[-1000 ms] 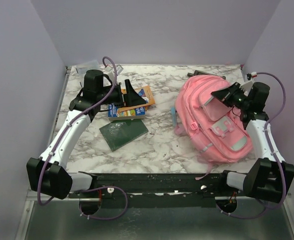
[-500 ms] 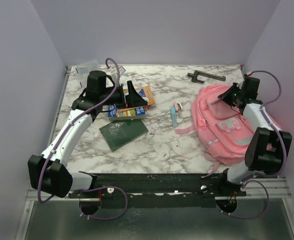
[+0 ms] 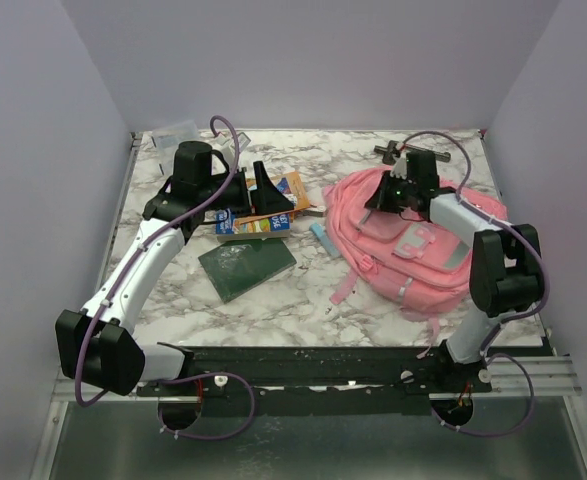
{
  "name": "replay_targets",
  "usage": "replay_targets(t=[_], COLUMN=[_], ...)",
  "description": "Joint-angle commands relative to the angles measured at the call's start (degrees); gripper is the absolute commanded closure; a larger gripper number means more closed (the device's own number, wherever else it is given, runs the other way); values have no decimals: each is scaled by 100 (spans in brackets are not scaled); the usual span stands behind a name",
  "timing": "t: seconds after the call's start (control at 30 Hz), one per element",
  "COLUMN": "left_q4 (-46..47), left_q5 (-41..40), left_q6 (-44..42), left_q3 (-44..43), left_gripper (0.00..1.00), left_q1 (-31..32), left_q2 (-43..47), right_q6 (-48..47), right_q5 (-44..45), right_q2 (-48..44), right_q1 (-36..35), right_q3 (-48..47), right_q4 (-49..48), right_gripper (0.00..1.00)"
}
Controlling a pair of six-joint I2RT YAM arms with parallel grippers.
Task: Pack the student bag
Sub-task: Adjust the student bag at the center of the board.
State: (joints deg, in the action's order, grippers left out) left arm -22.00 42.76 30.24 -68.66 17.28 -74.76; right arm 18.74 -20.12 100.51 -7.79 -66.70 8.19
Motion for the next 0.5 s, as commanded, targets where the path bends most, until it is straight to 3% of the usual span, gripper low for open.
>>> replay_targets(t=[0.0, 0.27, 0.4, 0.47], left_q4=[15, 19, 79, 346], left_q5=[-126, -439, -1061, -1629], left_q6=[-88, -127, -159, -163], left_q3=[2, 63, 197, 374], left_gripper=[3, 3, 4, 5], left_q1=[54, 591, 1248, 1708], left_q2=[-14, -169, -179, -142], right_q6=[-281, -62, 19, 24], right_q5=[-491, 619, 884, 1013], right_q2=[-262, -1066, -1281, -1416], right_q1=[-438, -442, -442, -442], right_q3=[382, 845, 857, 893], right_q4=[482, 779, 998, 1173], right_gripper=[99, 99, 94, 83])
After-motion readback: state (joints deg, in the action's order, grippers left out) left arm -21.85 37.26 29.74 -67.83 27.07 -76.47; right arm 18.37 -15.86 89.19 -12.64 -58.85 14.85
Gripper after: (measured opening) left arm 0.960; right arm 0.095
